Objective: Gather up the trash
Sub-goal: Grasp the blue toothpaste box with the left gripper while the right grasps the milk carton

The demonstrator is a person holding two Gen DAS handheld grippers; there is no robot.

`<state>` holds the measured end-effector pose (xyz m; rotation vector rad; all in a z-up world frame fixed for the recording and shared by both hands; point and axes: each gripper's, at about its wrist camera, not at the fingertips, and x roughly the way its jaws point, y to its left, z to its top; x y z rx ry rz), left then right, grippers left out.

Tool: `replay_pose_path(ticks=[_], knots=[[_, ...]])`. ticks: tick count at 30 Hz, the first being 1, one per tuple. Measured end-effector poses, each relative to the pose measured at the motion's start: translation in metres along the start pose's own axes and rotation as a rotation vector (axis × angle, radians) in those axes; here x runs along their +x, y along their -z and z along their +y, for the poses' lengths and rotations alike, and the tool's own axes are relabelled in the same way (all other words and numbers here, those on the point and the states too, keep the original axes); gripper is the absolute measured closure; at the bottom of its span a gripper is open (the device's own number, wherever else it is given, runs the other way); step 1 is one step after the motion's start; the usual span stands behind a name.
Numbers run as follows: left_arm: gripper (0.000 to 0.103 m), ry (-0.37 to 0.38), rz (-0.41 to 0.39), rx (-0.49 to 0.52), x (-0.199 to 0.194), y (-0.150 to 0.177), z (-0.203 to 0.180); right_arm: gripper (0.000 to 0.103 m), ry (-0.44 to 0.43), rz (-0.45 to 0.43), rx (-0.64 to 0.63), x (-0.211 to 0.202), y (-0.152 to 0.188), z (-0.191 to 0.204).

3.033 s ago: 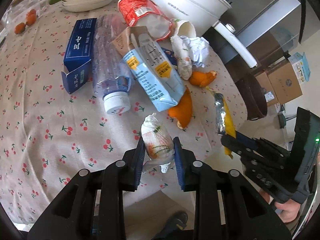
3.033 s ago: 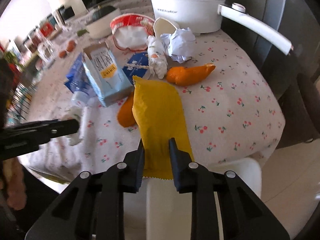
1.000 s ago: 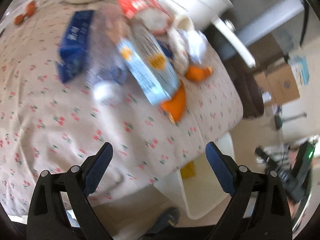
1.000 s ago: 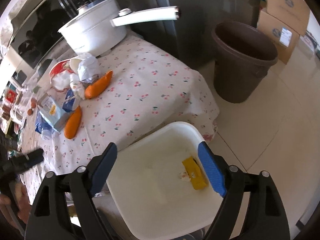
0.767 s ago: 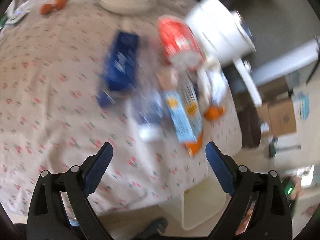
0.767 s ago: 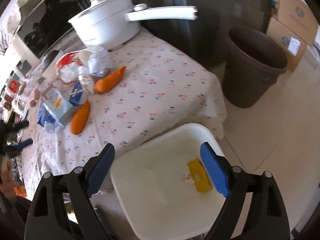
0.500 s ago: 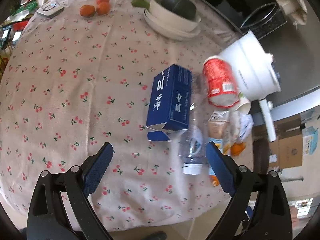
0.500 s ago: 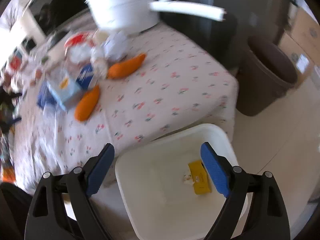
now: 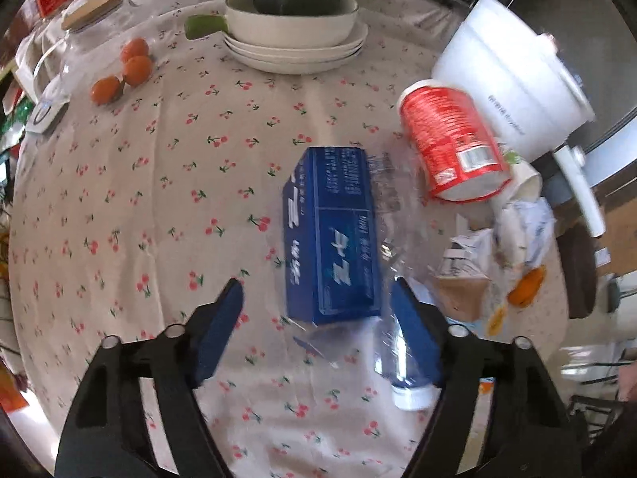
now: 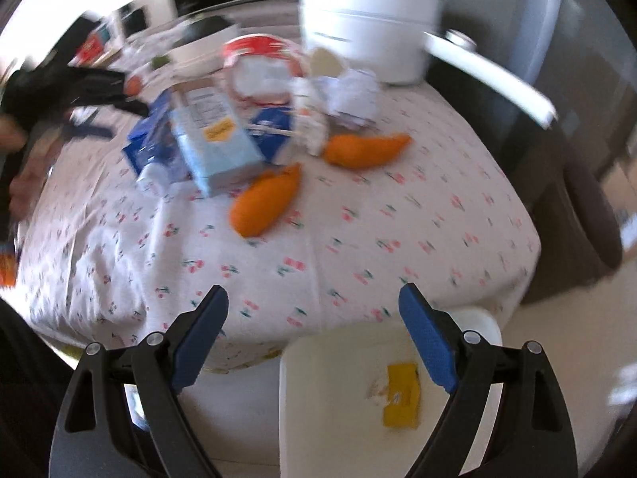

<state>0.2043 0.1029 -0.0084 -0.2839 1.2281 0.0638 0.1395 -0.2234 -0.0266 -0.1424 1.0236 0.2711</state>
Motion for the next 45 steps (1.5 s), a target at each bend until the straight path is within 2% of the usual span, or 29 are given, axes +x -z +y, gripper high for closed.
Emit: replay_pose_path(ticks=[3, 7, 10, 14, 15, 17, 19, 25, 28, 33, 35, 37, 41, 45], knots=[[0.036, 0.020, 0.021, -0.026, 0.008, -0.002, 0.008, 0.018, -0.012, -0.016, -0.028, 0.002, -0.011, 0.006], [0.037, -0.011, -0.006, 0.039, 0.008, -0.004, -0.002, 0.018, -0.047, -0.051, -0.049, 0.007, -0.035, 0.010], [0.037, 0.012, 0.017, 0.080, 0.013, -0.002, -0.015, 0.018, -0.079, -0.089, -0.099, 0.012, -0.053, 0.022], [0.040, -0.033, 0.030, 0.097, 0.023, -0.001, -0.016, 0.018, -0.139, -0.111, -0.114, 0.017, -0.067, 0.035], [0.041, -0.035, 0.030, 0.094, 0.025, -0.002, -0.014, 0.018, -0.138, -0.108, -0.119, 0.019, -0.068, 0.037], [0.055, -0.041, 0.020, 0.079, 0.024, -0.005, -0.008, 0.018, -0.136, -0.102, -0.142, 0.023, -0.069, 0.045], [0.060, -0.037, 0.022, 0.063, 0.024, -0.006, -0.003, 0.018, -0.136, -0.092, -0.149, 0.028, -0.070, 0.049], [0.064, -0.029, -0.001, 0.040, 0.015, -0.007, 0.001, 0.018, -0.179, -0.062, -0.105, 0.042, -0.075, 0.050], [0.064, -0.013, -0.011, 0.023, 0.008, -0.006, 0.003, 0.018, -0.166, -0.056, -0.110, 0.047, -0.076, 0.053], [0.064, 0.007, -0.026, 0.002, -0.004, -0.001, 0.006, 0.019, -0.225, -0.038, -0.047, 0.055, -0.081, 0.050], [0.064, 0.010, -0.038, 0.002, -0.008, 0.001, 0.006, 0.025, -0.257, -0.025, 0.000, 0.059, -0.084, 0.044], [0.064, 0.007, -0.046, 0.009, -0.011, 0.002, 0.003, 0.041, -0.280, -0.006, 0.044, 0.063, -0.084, 0.039], [0.064, 0.018, -0.047, 0.007, -0.011, 0.004, 0.003, 0.059, -0.341, 0.040, 0.106, 0.075, -0.080, 0.035], [0.064, 0.023, -0.054, 0.001, -0.013, 0.005, 0.004, 0.063, -0.352, -0.003, 0.099, 0.064, -0.080, 0.039]])
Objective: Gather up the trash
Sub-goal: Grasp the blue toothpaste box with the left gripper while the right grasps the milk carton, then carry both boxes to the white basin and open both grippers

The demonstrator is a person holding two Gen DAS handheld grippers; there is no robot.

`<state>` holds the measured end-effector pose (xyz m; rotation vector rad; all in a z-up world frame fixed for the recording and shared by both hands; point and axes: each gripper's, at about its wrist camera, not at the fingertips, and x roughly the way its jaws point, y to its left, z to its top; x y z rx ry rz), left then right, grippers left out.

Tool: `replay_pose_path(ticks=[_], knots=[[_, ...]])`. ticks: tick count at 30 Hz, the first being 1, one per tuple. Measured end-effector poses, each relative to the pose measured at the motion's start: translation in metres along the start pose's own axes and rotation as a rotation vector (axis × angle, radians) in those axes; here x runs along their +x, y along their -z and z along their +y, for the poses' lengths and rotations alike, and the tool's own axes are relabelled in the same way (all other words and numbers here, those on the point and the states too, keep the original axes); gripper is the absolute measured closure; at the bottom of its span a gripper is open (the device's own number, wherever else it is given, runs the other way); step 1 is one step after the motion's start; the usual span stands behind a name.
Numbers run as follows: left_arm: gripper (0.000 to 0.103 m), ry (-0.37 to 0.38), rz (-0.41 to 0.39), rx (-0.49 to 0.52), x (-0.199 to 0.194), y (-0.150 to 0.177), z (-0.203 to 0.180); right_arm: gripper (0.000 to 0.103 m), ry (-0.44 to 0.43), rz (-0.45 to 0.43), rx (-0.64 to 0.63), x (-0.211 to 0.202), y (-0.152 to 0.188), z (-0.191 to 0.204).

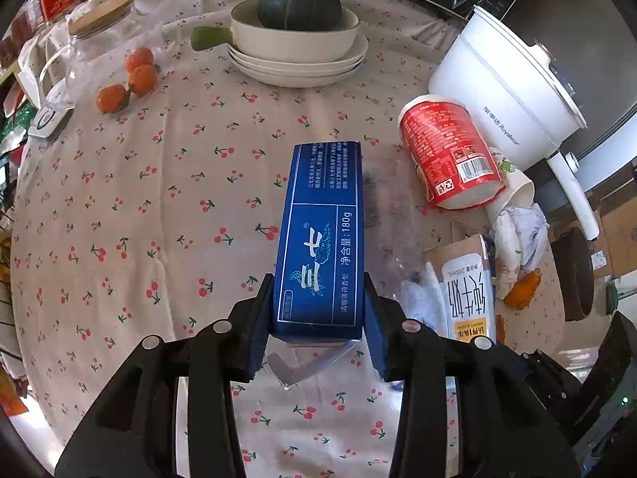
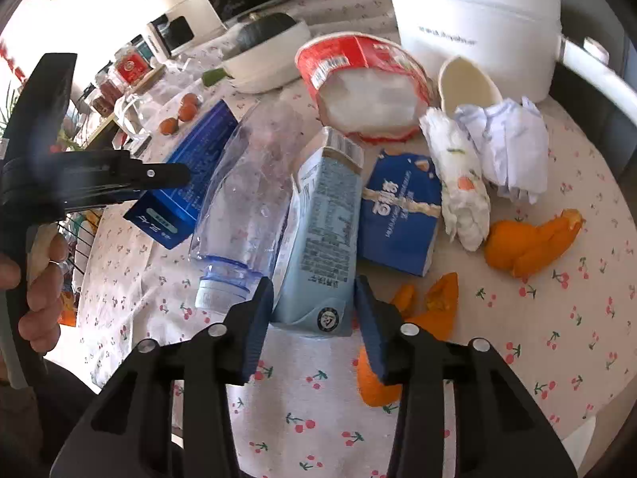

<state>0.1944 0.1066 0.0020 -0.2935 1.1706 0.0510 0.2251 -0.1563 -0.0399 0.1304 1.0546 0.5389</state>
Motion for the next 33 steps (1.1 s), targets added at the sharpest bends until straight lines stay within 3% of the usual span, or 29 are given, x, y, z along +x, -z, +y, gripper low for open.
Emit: replay_pose_path(ticks=[7, 16, 22, 26, 33], knots=[[0.064, 0.013, -0.030, -0.013, -0.012, 0.000, 0.005, 0.066, -0.018, -0.052, 0.023, -0.025, -0.005, 0.002], [0.065, 0.031, -0.107, -0.021, -0.036, -0.004, 0.006, 0.066, -0.010, -0.136, 0.131, -0.076, -0.002, -0.031], [0.065, 0.125, -0.097, 0.010, -0.045, 0.001, -0.015, 0.066, 0.059, -0.176, 0.188, -0.106, 0.011, -0.051], [0.065, 0.140, -0.119, 0.057, -0.054, 0.012, -0.033, 0.066, 0.084, -0.206, 0.207, -0.135, 0.024, -0.054], [0.065, 0.223, -0.096, 0.156, -0.064, 0.050, -0.075, 0.066, 0.142, -0.274, 0.265, -0.193, 0.066, -0.074]])
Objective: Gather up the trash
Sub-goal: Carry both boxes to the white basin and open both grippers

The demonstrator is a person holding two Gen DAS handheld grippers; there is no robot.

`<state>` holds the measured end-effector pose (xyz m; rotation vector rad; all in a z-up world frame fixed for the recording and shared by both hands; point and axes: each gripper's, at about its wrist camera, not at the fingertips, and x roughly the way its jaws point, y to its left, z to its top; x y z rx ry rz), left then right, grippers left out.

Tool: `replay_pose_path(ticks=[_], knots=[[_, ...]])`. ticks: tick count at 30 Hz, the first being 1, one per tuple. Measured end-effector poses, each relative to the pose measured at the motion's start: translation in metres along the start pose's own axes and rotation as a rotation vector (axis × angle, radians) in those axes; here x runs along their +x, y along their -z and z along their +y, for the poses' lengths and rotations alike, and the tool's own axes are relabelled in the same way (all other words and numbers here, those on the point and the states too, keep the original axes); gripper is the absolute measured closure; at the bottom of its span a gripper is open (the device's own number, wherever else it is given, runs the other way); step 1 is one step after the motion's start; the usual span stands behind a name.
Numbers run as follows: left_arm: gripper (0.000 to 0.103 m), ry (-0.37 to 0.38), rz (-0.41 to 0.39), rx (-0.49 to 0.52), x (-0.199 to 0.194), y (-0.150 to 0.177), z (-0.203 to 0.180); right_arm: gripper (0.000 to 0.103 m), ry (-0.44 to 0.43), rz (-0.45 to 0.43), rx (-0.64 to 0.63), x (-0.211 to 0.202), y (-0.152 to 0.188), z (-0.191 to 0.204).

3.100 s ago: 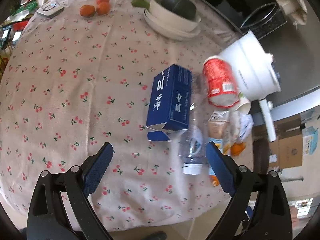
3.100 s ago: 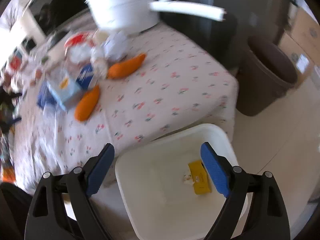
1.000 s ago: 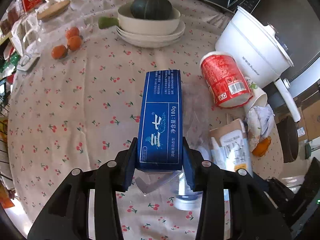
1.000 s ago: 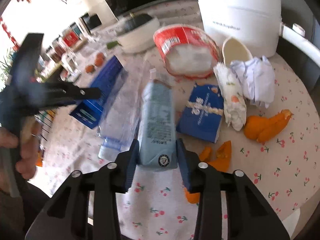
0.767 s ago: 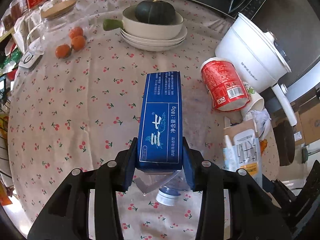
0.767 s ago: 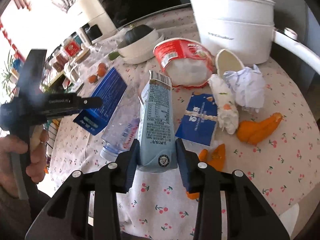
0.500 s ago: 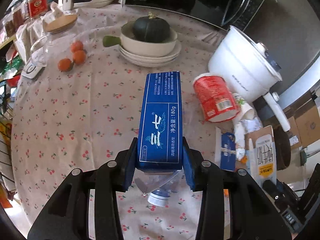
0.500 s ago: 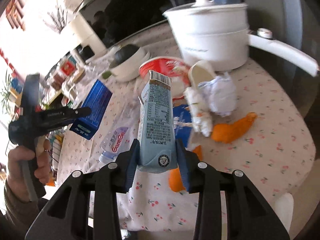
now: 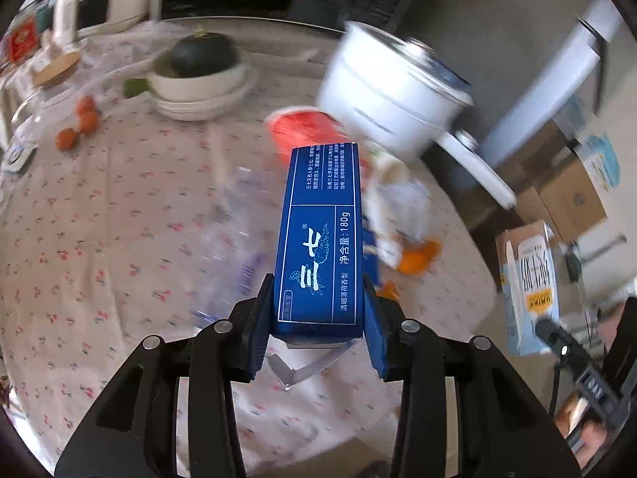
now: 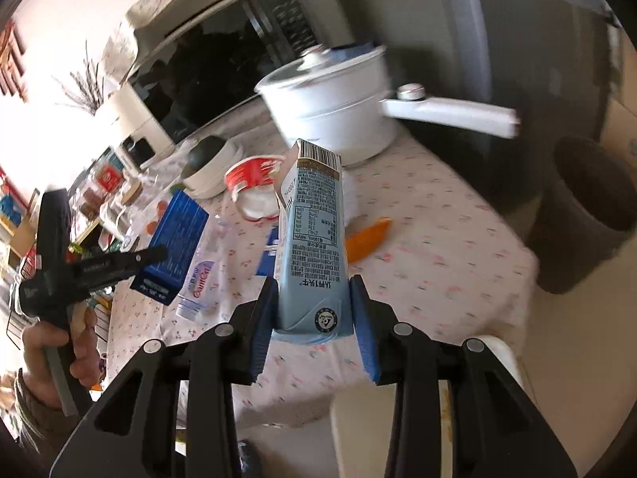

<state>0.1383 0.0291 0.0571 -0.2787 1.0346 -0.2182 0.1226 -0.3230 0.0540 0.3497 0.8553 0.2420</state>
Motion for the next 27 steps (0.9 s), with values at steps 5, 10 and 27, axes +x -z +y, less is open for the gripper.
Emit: replay_pose_path(ticks=[5, 10, 27], knots=[[0.065, 0.092, 0.042, 0.079, 0.007, 0.032, -0.040, 0.066, 0.067, -0.057, 0.092, -0.045, 0.027, -0.040], [0.065, 0.087, 0.105, 0.181, 0.036, 0.070, -0.078, 0.066, 0.147, 0.103, 0.080, -0.022, 0.051, -0.056], [0.065, 0.135, 0.288, 0.321, 0.101, 0.161, -0.144, 0.066, 0.322, 0.301, -0.184, 0.007, 0.094, -0.042]])
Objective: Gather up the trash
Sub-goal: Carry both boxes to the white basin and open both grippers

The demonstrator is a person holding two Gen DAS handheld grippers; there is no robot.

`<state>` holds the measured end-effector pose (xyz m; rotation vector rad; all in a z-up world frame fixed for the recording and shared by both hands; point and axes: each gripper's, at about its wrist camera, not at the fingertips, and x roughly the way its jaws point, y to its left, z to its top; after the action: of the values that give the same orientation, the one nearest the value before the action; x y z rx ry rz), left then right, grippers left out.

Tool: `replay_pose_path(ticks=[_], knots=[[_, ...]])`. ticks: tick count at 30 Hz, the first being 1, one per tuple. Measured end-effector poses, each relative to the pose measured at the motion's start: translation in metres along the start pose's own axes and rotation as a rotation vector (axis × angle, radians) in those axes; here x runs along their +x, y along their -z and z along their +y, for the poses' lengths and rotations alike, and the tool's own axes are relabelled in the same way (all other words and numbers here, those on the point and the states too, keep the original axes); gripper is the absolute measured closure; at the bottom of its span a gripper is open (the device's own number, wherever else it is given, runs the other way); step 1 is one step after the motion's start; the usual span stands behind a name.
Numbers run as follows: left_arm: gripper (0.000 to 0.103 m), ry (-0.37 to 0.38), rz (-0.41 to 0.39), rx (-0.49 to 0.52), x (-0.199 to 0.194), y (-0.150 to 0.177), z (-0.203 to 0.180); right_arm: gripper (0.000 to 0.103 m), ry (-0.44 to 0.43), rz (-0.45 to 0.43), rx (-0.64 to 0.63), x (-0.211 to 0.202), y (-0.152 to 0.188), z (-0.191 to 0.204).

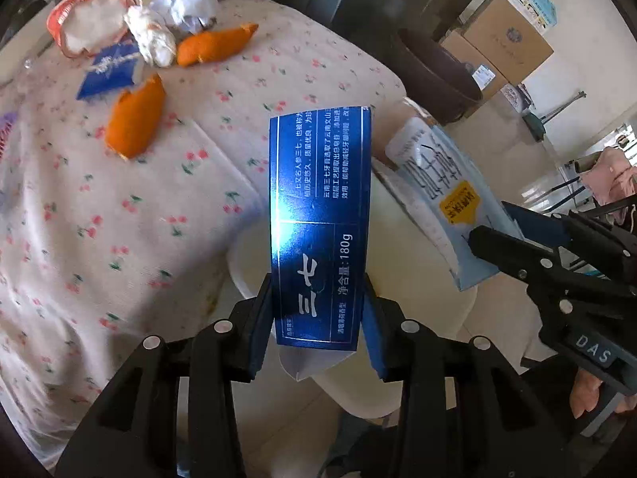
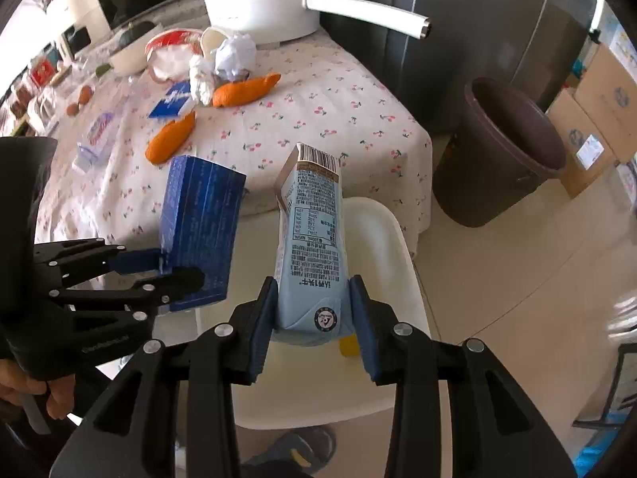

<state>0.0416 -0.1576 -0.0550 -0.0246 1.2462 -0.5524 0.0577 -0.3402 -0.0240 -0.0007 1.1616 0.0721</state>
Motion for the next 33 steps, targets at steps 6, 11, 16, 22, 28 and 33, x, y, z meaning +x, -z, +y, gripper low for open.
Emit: replay_pose_path(ticks=[6, 11, 16, 22, 28, 33], knots=[[0.065, 0.002, 0.023, 0.017, 0.011, 0.004, -0.002, 0.066, 0.037, 0.031, -0.045, 0.008, 0.000, 0.009], [0.064, 0.023, 0.058, 0.007, 0.018, 0.005, 0.001, 0.066, 0.058, 0.044, -0.036, 0.012, 0.000, 0.008], [0.033, 0.040, 0.073, 0.006, 0.021, 0.004, -0.001, 0.065, 0.082, 0.040, -0.021, 0.012, -0.004, 0.007], [0.022, 0.020, 0.048, -0.010, 0.005, -0.001, 0.004, 0.046, 0.105, -0.006, 0.011, 0.005, -0.009, 0.003], [0.022, 0.005, 0.014, -0.092, -0.008, -0.013, 0.023, 0.034, 0.107, -0.039, 0.058, 0.000, -0.014, -0.004], [0.022, 0.000, -0.010, -0.113, -0.020, -0.019, 0.030, 0.029, 0.118, -0.051, 0.072, -0.001, -0.016, -0.005]])
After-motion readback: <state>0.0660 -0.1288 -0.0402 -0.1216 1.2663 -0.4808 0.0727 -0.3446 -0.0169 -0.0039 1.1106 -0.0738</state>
